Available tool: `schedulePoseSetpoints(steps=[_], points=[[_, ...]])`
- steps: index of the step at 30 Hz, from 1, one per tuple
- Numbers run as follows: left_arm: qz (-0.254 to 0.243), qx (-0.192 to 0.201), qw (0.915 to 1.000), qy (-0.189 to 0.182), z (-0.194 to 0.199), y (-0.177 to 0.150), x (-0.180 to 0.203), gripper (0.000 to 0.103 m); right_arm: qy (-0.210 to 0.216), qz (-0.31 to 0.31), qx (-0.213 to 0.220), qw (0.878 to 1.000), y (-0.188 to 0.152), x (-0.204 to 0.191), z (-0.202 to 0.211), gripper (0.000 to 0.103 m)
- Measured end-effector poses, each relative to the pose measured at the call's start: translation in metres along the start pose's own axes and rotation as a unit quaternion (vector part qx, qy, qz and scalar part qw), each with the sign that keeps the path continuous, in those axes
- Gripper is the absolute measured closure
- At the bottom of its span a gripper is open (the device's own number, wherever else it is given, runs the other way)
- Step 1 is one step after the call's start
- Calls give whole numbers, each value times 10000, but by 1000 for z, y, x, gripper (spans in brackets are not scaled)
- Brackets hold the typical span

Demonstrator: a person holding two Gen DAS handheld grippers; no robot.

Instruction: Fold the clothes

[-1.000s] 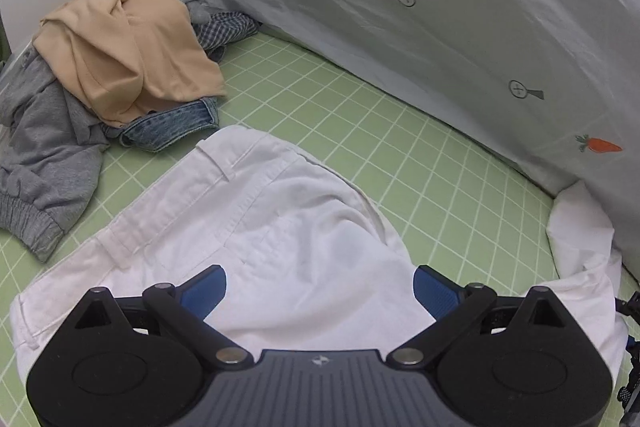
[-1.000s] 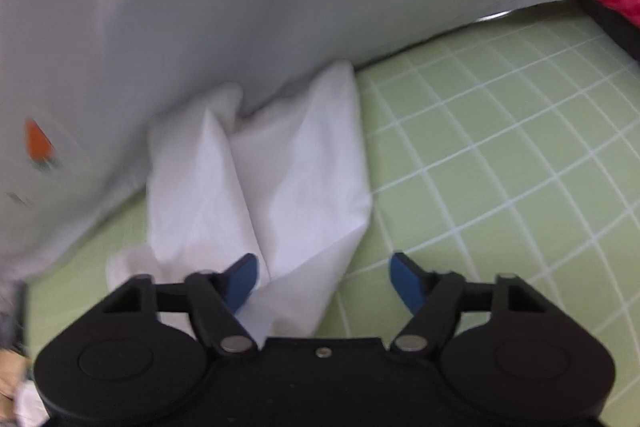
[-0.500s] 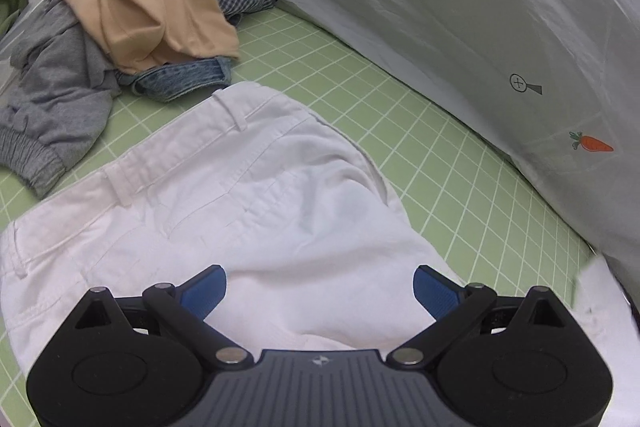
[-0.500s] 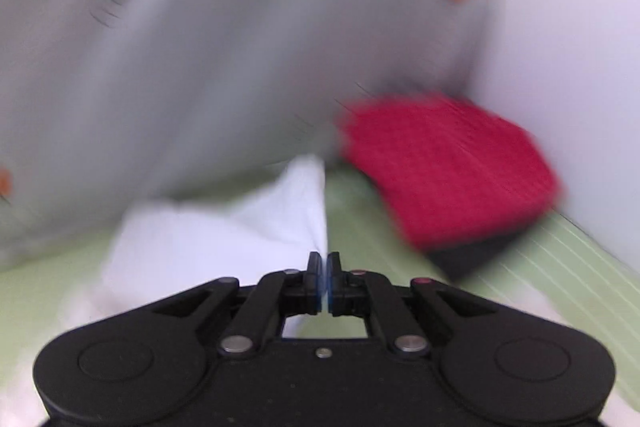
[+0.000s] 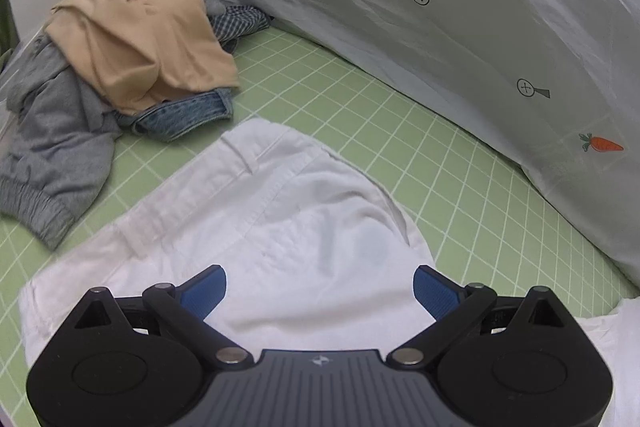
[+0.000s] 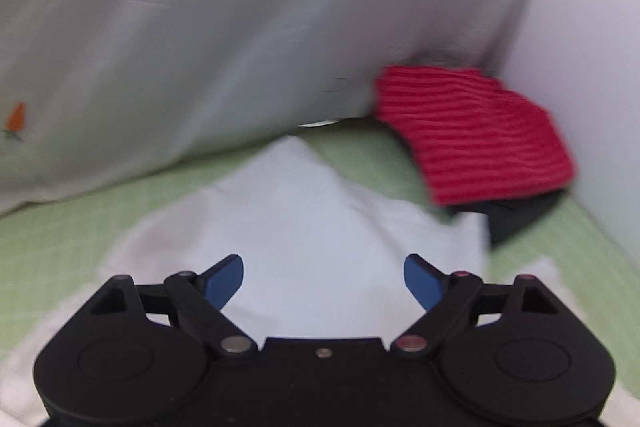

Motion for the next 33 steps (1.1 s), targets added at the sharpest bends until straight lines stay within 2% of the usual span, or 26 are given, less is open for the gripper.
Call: schedulePoseSetpoints(steps=[2,5,10,14,15,16,17,18,19,20,21,22,23,26,29,30,31,33], points=[[30,23,10000,-36,-16,15,1,4,371,-92,-89,9992,14,-29,-17,14],[79,44,9999,-86,-40,38,3,4,698,-115,-256,9972,24,-68,-43,14],[226,-271,9994,-11,-90,61,11,4,660,-22,-697,9954,23,-115,-88,14],[351,-668,9970,139,-129,69,17,4,447,-154,-1077,9931,14,-128,-111,18],[402,-784,9959,221,-135,69,17,4,329,-239,-1162,9924,12,-126,-115,24],[454,-877,9946,306,-141,69,16,7,260,-308,-1232,9916,9,-123,-118,36],[508,-913,9937,405,-144,68,15,13,276,-347,-1277,9908,8,-120,-120,45],[555,-935,9927,520,-146,68,12,20,293,-386,-1323,9900,6,-117,-121,61],[604,-936,9918,620,-146,68,10,36,359,-394,-1335,9896,5,-114,-122,75],[654,-885,9916,683,-144,68,6,49,526,-352,-1305,9894,6,-112,-121,89],[723,-832,9914,711,-141,69,1,57,673,-323,-1260,9892,8,-109,-120,98],[837,-771,9914,653,-137,70,-5,77,741,-305,-1162,9900,10,-106,-117,99],[940,-700,9914,585,-131,72,-10,87,791,-309,-1050,9908,12,-102,-112,99],[1219,-453,9907,406,-113,79,-26,93,821,-592,-584,9931,30,-84,-90,100],[1221,229,9912,456,-85,98,-40,94,693,-930,87,9932,60,-63,-69,101],[1249,347,9909,367,-83,104,-45,94,672,-858,146,9939,66,-64,-70,101],[1278,465,9903,278,-81,110,-49,91,652,-786,204,9946,71,-65,-72,101],[1313,649,9891,139,-79,121,-56,75,611,-642,322,9955,83,-67,-74,98]])
Point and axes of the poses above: each gripper's, at about its wrist camera, not at the fingertips, and z roughly against the way its jaws point, x to its right, y to its top, the point moved 2 cm from there along -z, roughly the way its jaws point, and after that the axes turned 4 degrees about x, right-handed, at the moved point
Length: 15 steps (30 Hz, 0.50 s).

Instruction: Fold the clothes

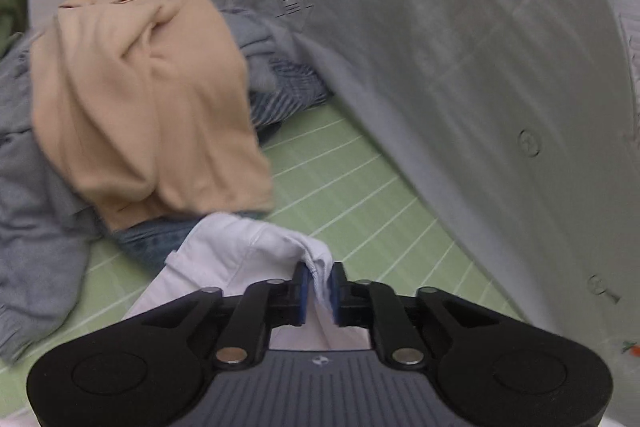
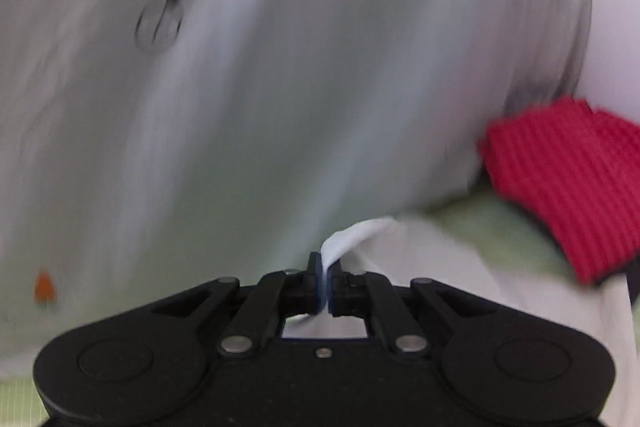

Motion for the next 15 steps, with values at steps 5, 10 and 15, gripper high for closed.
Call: schedulePoseSetpoints(steps=[5,10,15], points=[[-566,289,9976,265,16,-3,17,11,2,404,254,9989,23,-9,-6,24],[-1082,15,9941,-10,40,-42,22,10,502,862,-274,9946,-33,-14,33,11],[-1259,-639,9899,137,49,-90,12,10,360,1017,-1075,9883,-101,5,69,11]])
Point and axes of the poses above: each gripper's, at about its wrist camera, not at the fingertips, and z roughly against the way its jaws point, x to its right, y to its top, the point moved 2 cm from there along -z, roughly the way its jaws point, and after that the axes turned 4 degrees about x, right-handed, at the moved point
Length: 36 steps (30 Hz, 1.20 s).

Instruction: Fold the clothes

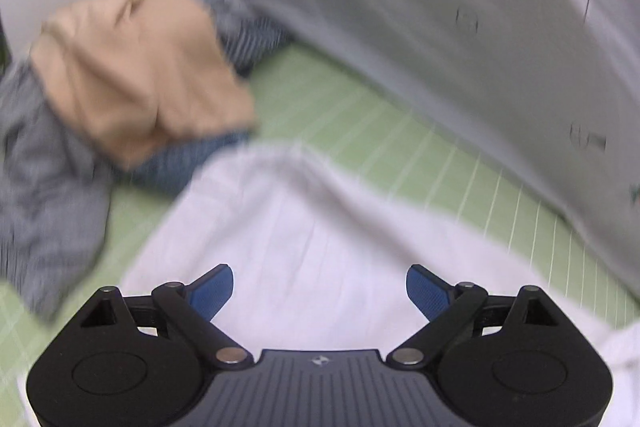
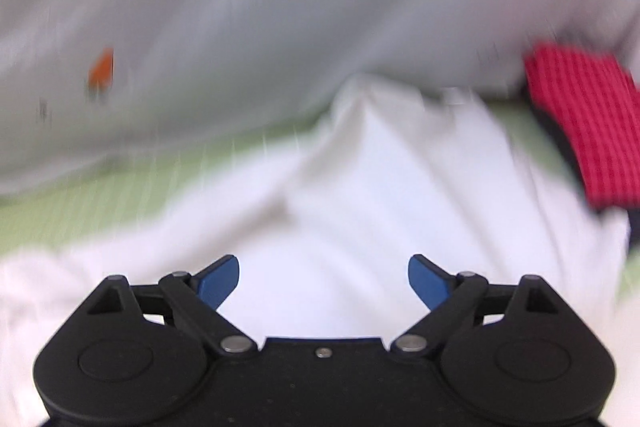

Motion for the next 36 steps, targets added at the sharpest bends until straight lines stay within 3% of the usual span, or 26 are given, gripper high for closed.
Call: schedulePoseSetpoints(steps=[3,7,11,15,19,25,30,36], points=[[-121,-250,9996,12,-1,-20,4,10,-49,236,-226,9995,-28,-5,8,9],[-493,-411,9979,-64,-13,-34,25,10,135,940,-124,9954,-21,-33,-9,4],[-1027,-468,9934,-193,-28,-37,57,10,631,1553,-294,9854,-10,-75,-43,4],[-1587,-522,9856,-267,-50,-43,89,10,1163,2212,-570,9666,-14,-118,-71,4],[-2057,-369,9777,-197,-68,-46,115,8,1502,2329,-570,9591,-12,-143,-86,3],[-2002,-21,9794,-277,-104,-20,133,0,1616,2278,-362,9595,21,-174,-126,0],[-1824,326,9822,-301,-136,13,147,0,1698,2086,-53,9631,54,-193,-167,0],[-1549,428,9865,-327,-125,22,149,0,1711,1990,228,9647,81,-205,-196,0]])
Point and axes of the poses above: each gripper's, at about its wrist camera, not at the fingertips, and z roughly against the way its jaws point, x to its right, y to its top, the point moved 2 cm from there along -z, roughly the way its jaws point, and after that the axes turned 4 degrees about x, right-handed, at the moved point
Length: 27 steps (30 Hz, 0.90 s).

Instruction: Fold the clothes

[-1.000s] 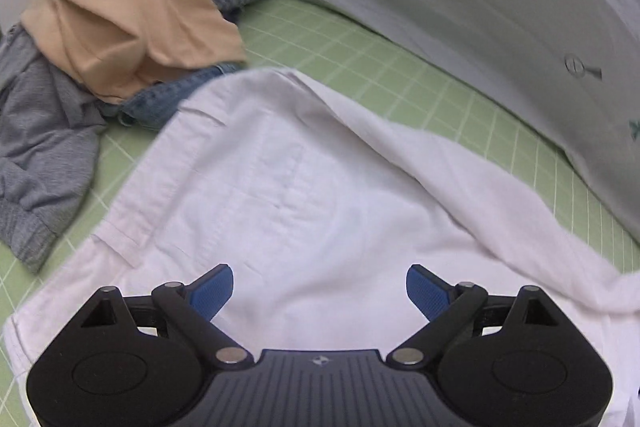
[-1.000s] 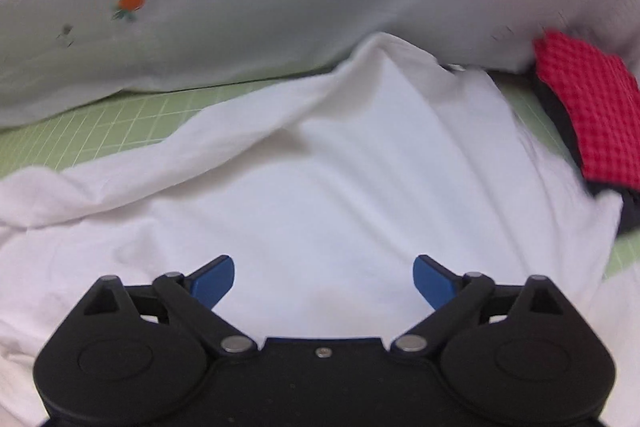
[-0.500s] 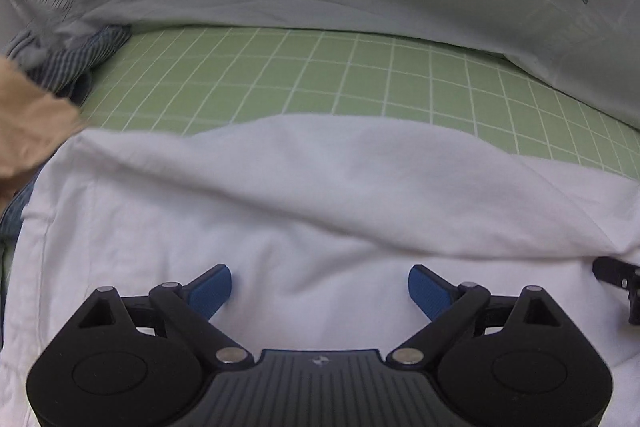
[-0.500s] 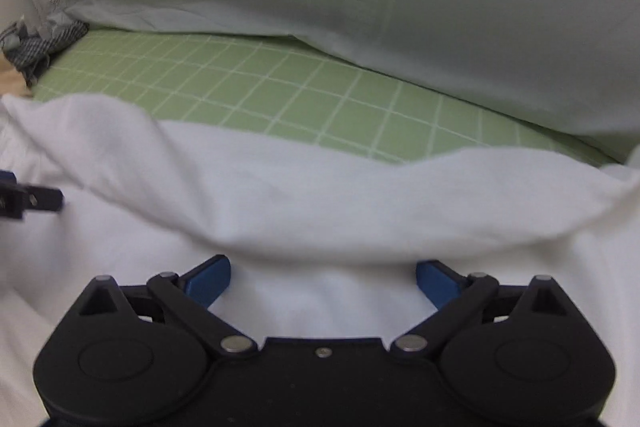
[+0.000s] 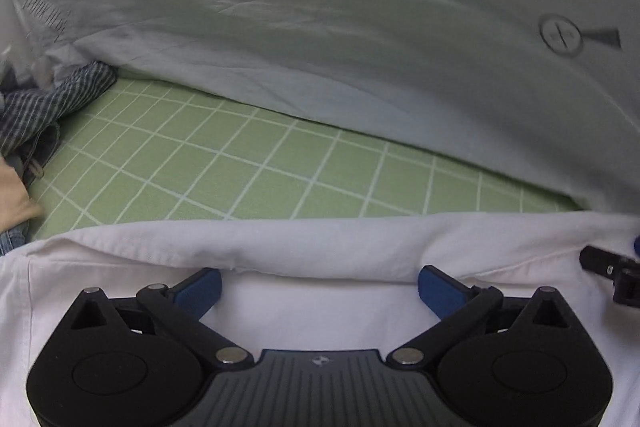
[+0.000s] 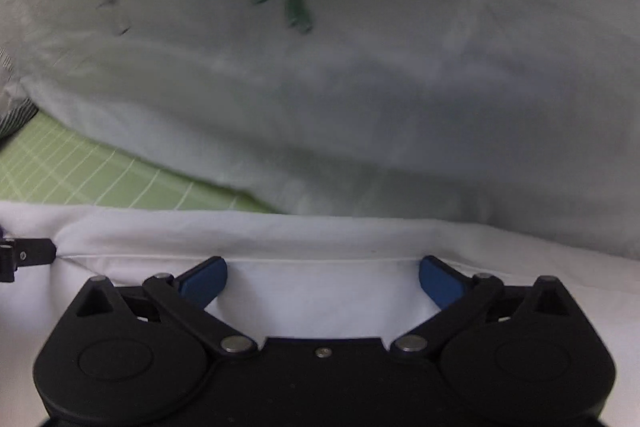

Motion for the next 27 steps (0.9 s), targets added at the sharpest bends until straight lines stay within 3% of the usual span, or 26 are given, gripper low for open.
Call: schedulePoseSetpoints(steps=[6,12,15,18,21,23,25,27], points=[[260,61,9996,-45,18,5,-1,0,-107,-515,246,9983,-23,22,73,0],[-45,-259,9989,-377,80,-33,15,0,-1222,-1221,-52,9849,-97,77,178,0],[-159,-475,9976,-473,111,-57,27,0,-1934,-1868,-342,9626,-148,116,227,0],[-134,-637,9960,-614,141,-76,36,0,-2651,-2451,-279,9321,-182,154,268,0],[-179,-758,9946,-689,161,-89,49,0,-2975,-3140,-159,9015,-208,195,288,0],[-230,-777,9944,-678,175,-95,57,0,-3011,-3446,-101,8891,-218,216,287,10],[-257,-731,9951,-612,189,-98,62,0,-2979,-3465,21,8895,-218,227,281,22],[-261,-671,9960,-522,204,-102,64,0,-2985,-3340,41,8940,-216,238,283,61]])
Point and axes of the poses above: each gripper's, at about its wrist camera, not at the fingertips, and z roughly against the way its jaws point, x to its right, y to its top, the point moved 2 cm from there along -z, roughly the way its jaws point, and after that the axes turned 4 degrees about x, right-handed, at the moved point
